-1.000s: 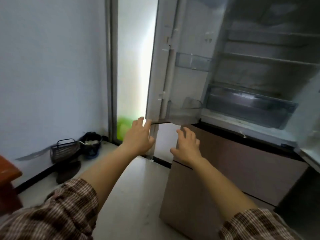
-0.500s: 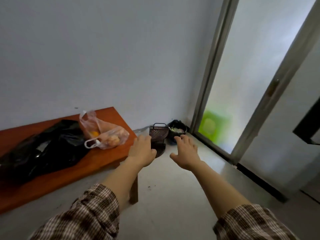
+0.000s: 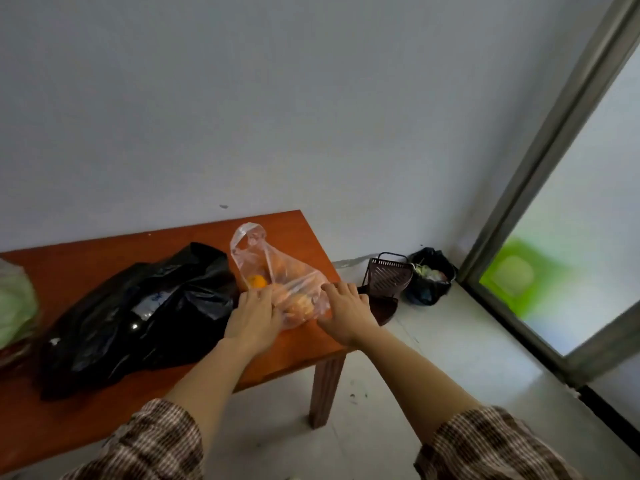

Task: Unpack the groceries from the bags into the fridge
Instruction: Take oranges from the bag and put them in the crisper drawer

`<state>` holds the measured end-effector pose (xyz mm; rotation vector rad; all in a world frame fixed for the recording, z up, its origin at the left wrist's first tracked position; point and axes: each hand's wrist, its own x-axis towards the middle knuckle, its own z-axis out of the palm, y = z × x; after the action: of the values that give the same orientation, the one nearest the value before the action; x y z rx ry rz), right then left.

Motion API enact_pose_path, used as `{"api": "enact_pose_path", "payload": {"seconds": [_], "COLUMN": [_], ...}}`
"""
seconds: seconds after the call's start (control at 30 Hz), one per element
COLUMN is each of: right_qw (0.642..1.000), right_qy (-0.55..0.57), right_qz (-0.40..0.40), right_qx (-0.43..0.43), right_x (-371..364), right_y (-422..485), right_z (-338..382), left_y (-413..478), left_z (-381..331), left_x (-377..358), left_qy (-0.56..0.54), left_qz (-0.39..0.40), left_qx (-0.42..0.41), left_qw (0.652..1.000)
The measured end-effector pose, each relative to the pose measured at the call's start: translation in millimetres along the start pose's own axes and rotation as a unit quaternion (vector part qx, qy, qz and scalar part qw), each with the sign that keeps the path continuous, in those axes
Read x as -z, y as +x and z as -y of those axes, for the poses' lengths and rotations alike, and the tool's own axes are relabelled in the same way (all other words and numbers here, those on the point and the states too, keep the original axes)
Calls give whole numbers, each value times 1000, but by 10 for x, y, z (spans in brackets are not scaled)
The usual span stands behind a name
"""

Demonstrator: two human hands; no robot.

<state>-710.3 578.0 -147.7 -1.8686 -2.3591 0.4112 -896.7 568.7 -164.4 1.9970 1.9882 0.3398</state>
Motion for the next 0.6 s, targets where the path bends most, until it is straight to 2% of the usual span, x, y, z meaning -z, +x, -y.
{"api": "enact_pose_path", "payload": {"seconds": [0.13, 0.27, 0.33, 0.4, 0.47, 0.6], "right_qw": [997, 991, 985, 980, 979, 966], "right_qy": [14, 42, 41, 10, -43, -198], "right_qz": [65, 68, 77, 98, 114, 104], "right_qx": [30, 104, 146, 174, 166, 132], "right_x": [-272, -453, -527, -626, -702, -666], "right_y": [688, 1241, 1444, 1575, 1679, 1852], "right_z": [5, 80, 185, 306, 377, 382], "left_y": [562, 973, 1121, 1234, 1334, 1504], "left_z": [268, 414, 491, 585, 645, 718], "left_x": [-71, -50, -25, -29, -37, -46], "left_qy": [114, 154, 188, 222, 240, 247], "left_qz": [36, -4, 0, 17, 34, 41], "left_qx": [-33, -8, -20, -47, -67, -42], "left_qw": [992, 988, 982, 974, 968, 967]}}
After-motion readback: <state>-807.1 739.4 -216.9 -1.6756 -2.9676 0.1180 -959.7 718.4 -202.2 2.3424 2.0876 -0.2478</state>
